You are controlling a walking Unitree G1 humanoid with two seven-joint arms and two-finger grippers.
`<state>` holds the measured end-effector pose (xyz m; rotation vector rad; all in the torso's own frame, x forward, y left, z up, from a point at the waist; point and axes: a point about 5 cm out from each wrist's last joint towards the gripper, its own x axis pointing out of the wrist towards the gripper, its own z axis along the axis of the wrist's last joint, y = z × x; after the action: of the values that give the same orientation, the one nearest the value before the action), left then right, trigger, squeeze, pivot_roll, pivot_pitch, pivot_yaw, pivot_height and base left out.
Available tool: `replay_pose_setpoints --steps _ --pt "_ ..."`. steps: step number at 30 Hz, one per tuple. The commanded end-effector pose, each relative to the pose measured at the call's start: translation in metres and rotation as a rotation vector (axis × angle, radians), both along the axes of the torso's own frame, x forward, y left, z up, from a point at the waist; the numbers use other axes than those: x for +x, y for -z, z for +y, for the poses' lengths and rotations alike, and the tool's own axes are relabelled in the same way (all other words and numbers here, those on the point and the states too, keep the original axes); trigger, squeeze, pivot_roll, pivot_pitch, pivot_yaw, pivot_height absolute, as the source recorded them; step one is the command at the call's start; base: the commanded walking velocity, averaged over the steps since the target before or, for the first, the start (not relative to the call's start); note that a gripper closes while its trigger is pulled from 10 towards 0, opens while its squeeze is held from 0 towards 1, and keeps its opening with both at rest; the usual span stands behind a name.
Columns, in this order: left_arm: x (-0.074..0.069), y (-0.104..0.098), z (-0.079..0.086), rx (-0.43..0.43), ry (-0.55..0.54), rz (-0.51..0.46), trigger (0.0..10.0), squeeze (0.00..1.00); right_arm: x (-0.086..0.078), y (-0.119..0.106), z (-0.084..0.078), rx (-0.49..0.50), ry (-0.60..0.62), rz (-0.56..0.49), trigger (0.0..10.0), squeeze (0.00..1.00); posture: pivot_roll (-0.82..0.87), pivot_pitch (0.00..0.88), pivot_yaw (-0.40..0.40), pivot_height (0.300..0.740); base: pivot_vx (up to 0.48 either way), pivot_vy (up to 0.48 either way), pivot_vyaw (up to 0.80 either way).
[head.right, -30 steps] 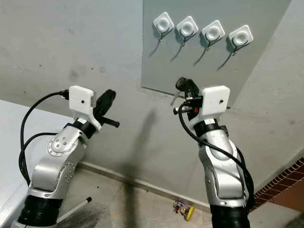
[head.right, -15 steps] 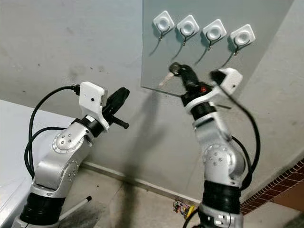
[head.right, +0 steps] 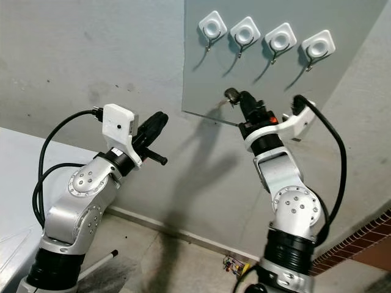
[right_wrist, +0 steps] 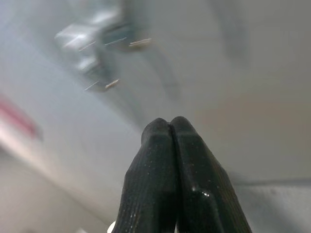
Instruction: Hang keys on a hook
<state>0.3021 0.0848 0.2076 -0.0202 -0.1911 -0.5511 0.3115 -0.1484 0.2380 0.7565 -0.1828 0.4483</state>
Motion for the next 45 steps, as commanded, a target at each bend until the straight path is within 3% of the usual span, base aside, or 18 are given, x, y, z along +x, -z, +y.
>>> replay_pose_setpoints --steps 1,7,17,30,45 --pt "0.0 -0.008 0.0 -0.005 0.0 -0.023 10.0 0.0 -0.008 -0.013 0.01 -0.098 -0.034 -0.124 10.0 0.0 -0.04 0.063 -0.033 0.74 0.0 0.0 0.0" --pt "0.002 -0.016 0.0 -0.019 -0.006 -0.044 10.0 0.0 -0.001 -0.025 0.002 -0.009 0.028 -0.145 10.0 0.0 -0.04 0.06 -0.033 0.74 0.0 0.0 0.0" --pt "-0.001 -0.026 -0.013 -0.024 0.051 -0.074 10.0 0.0 0.014 -0.028 -0.001 0.014 0.076 -0.153 10.0 0.0 -0.03 0.053 -0.033 0.74 0.0 0.0 0.0" --pt "-0.005 -0.036 -0.03 -0.016 0.141 -0.108 10.0 0.0 0.026 -0.033 0.004 0.071 0.06 -0.163 10.0 0.0 -0.03 0.042 -0.024 0.74 0.0 0.0 0.0" --pt "-0.007 -0.041 -0.031 -0.022 0.153 -0.119 10.0 0.0 0.031 -0.034 0.004 0.156 0.04 -0.166 10.0 0.0 -0.03 0.047 -0.023 0.74 0.0 0.0 0.0"
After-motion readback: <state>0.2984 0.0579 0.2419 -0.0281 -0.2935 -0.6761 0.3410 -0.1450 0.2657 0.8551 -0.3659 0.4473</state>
